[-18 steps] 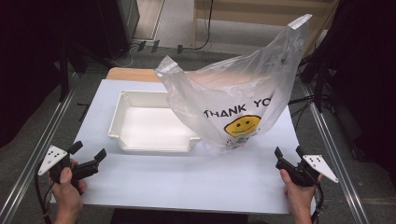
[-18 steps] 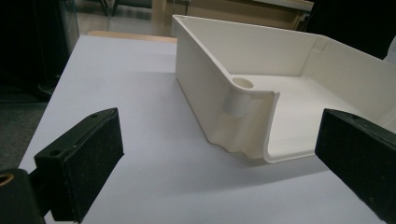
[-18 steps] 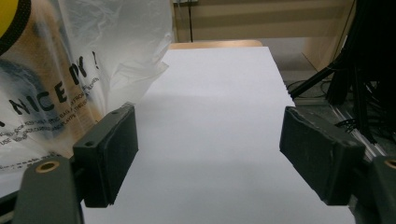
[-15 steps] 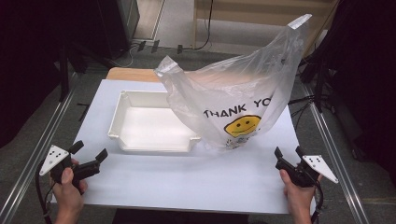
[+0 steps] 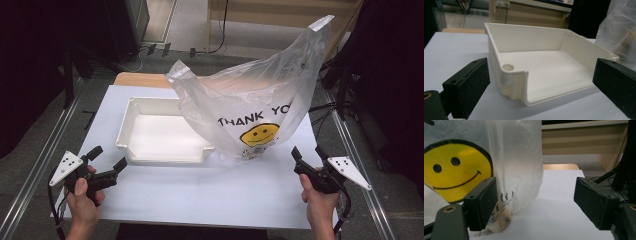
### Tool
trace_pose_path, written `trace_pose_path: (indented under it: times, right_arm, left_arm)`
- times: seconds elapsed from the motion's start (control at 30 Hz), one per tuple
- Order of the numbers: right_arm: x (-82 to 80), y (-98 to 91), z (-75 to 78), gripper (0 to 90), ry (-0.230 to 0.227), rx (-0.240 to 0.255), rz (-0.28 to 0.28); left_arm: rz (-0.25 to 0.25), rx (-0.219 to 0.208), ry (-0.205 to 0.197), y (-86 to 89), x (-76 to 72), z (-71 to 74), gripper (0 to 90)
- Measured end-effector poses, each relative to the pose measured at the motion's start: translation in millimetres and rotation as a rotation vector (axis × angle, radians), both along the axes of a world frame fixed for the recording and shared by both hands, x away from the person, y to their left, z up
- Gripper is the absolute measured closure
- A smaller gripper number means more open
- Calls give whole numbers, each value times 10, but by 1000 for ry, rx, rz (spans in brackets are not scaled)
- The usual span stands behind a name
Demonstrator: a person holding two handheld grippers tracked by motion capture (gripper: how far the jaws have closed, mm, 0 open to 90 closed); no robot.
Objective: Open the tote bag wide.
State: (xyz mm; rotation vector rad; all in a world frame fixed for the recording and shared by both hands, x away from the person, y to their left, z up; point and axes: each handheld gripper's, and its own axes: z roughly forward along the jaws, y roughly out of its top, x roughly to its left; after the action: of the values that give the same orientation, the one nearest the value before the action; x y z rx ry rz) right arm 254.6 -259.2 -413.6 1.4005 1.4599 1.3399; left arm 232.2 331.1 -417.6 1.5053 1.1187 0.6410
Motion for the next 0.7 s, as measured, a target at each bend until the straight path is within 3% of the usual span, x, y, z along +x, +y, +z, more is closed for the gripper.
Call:
trace_pose_path:
  times: [0.23,0.37,0.5,0.7]
  right_arm:
    - [223,41,220,164,1,11,42]
    - [362,70,277,160,10,9,58]
    - [480,95,327,154,15,37,83]
    - [571,148,403,153,9,29,104]
  left_arm:
    - [-41,-12,-1,-161,41,81,14]
    - [-53,-19,-1,-227,73,101,13]
    - [-66,-22,-1,-321,118,141,14]
    - [-98,-22,-4,-474,176,198,14]
